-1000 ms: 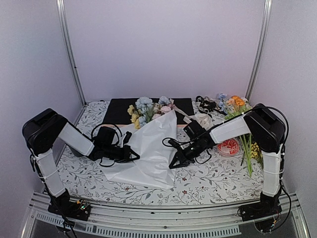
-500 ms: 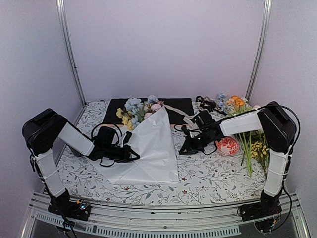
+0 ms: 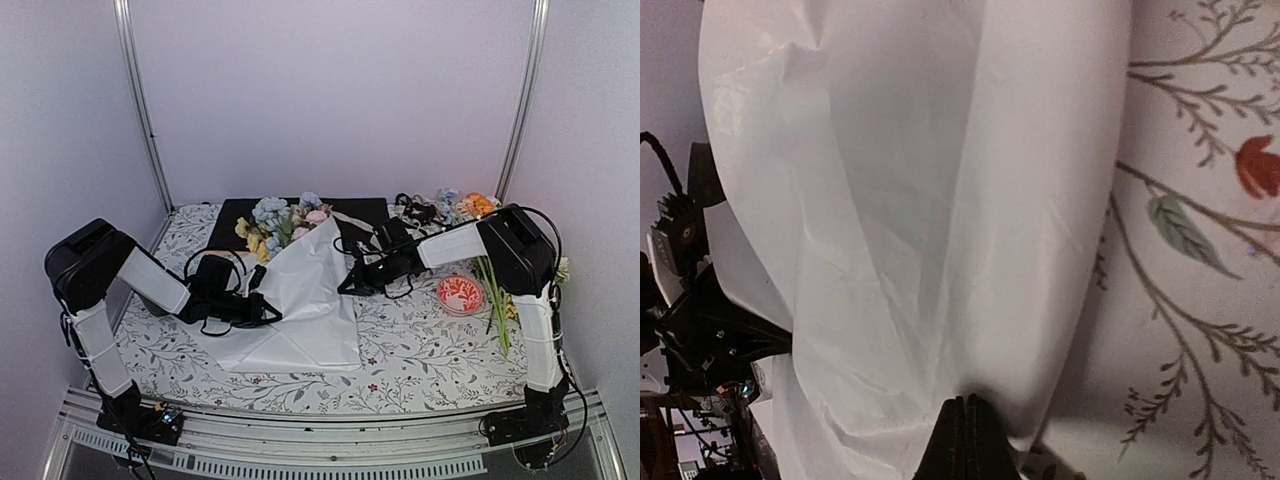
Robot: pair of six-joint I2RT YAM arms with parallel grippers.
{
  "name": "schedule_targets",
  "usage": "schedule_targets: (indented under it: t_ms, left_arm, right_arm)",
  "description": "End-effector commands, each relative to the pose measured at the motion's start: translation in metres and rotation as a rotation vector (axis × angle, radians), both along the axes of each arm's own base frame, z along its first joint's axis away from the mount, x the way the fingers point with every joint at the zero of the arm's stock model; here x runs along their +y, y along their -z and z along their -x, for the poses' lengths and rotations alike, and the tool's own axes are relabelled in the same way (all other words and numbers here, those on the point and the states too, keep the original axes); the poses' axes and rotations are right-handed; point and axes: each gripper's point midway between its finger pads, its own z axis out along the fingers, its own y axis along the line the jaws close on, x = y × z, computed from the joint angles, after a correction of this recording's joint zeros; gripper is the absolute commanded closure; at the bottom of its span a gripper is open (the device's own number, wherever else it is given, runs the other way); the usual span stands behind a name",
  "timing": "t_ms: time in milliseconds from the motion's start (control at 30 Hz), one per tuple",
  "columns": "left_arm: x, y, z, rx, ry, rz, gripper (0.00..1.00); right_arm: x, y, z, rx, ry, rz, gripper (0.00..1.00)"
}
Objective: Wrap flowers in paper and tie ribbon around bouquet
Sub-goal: Press the fold line on the 2/3-folded wrapping paper, then pick up the two-thirds-folded wrapping paper from the center of the board.
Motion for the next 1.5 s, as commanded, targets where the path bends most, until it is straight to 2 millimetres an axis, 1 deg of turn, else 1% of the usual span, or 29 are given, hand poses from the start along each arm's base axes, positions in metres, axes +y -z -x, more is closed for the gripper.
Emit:
schedule_targets:
  t_ms: [0,67,133,200,267,333,400,467,533,633,667,700,767,867,933,1000,1033,1100,1133,1200,1267,1333,1367,1467]
  left_arm:
    - [0.030,0.048,0.028,0.157,-0.038,-0.164,1.00]
    - [0.030,0.048,0.028,0.158,-0.038,-0.163,1.00]
    - [0.030,0.047,0.027,0.155,-0.038,-0.162,1.00]
    - [0.030,0.047,0.027,0.154,-0.037,-0.161,1.00]
    - [0.030,0.047,0.026,0.152,-0.037,-0.163,1.00]
    - [0.029,0.045,0.025,0.149,-0.036,-0.164,1.00]
    - [0.030,0.044,0.025,0.147,-0.039,-0.165,1.00]
    - [0.030,0.044,0.025,0.148,-0.040,-0.166,1.00]
    - [0.029,0.043,0.023,0.146,-0.042,-0.166,1.00]
    - [0.029,0.040,0.021,0.141,-0.043,-0.169,1.00]
    - [0.028,0.039,0.019,0.138,-0.044,-0.170,1.00]
    - [0.028,0.037,0.018,0.136,-0.046,-0.169,1.00]
    - [0.028,0.034,0.016,0.126,-0.050,-0.170,1.00]
    - [0.029,0.029,0.013,0.115,-0.058,-0.173,1.00]
    - [0.027,0.024,0.011,0.106,-0.056,-0.172,1.00]
    - [0.025,0.013,0.006,0.079,-0.052,-0.168,0.91]
    - [0.024,0.005,0.003,0.062,-0.054,-0.168,0.83]
    - [0.024,-0.012,-0.002,0.026,-0.070,-0.176,0.68]
    - [0.026,-0.023,-0.003,0.010,-0.086,-0.179,0.64]
    - [0.034,-0.042,0.000,-0.004,-0.137,-0.187,0.60]
    - [0.055,-0.050,0.010,0.004,-0.220,-0.222,0.53]
    - [0.083,-0.049,0.031,0.050,-0.309,-0.289,0.46]
    - [0.095,-0.052,0.038,0.055,-0.352,-0.305,0.43]
    - [0.128,-0.050,0.063,0.103,-0.469,-0.336,0.34]
  right_arm:
    - [-0.035,0.014,-0.029,0.035,0.178,0.100,1.00]
    - [-0.047,0.014,-0.030,0.031,0.214,0.139,1.00]
    - [-0.053,0.006,-0.029,0.013,0.230,0.152,1.00]
    - [-0.055,-0.008,-0.031,-0.021,0.234,0.159,1.00]
    - [-0.049,-0.027,-0.029,-0.063,0.217,0.154,1.00]
    - [-0.028,-0.053,-0.019,-0.138,0.150,0.134,1.00]
    - [0.005,-0.074,0.003,-0.199,0.034,0.096,1.00]
    - [0.041,-0.075,0.036,-0.183,-0.117,0.042,1.00]
    - [0.066,-0.064,0.068,-0.102,-0.212,0.017,1.00]
    - [0.091,-0.045,0.102,-0.012,-0.287,0.000,1.00]
    - [0.095,-0.038,0.109,0.009,-0.302,0.002,1.00]
    - [0.097,-0.031,0.114,0.032,-0.309,0.012,1.00]
    - [0.095,-0.016,0.123,0.086,-0.311,0.031,1.00]
    - [0.086,0.009,0.136,0.182,-0.310,0.064,1.00]
    - [0.079,0.026,0.140,0.224,-0.295,0.105,1.00]
    - [0.071,0.038,0.142,0.240,-0.268,0.142,1.00]
    - [0.069,0.041,0.142,0.243,-0.260,0.152,1.00]
    - [0.065,0.048,0.143,0.260,-0.241,0.171,1.00]
    - [0.064,0.050,0.144,0.267,-0.236,0.176,1.00]
    - [0.062,0.054,0.146,0.276,-0.228,0.177,1.00]
    - [0.059,0.056,0.146,0.277,-0.216,0.182,1.00]
    - [0.059,0.055,0.146,0.265,-0.217,0.182,1.00]
    - [0.059,0.055,0.145,0.259,-0.217,0.180,1.00]
    - [0.061,0.053,0.143,0.234,-0.228,0.173,1.00]
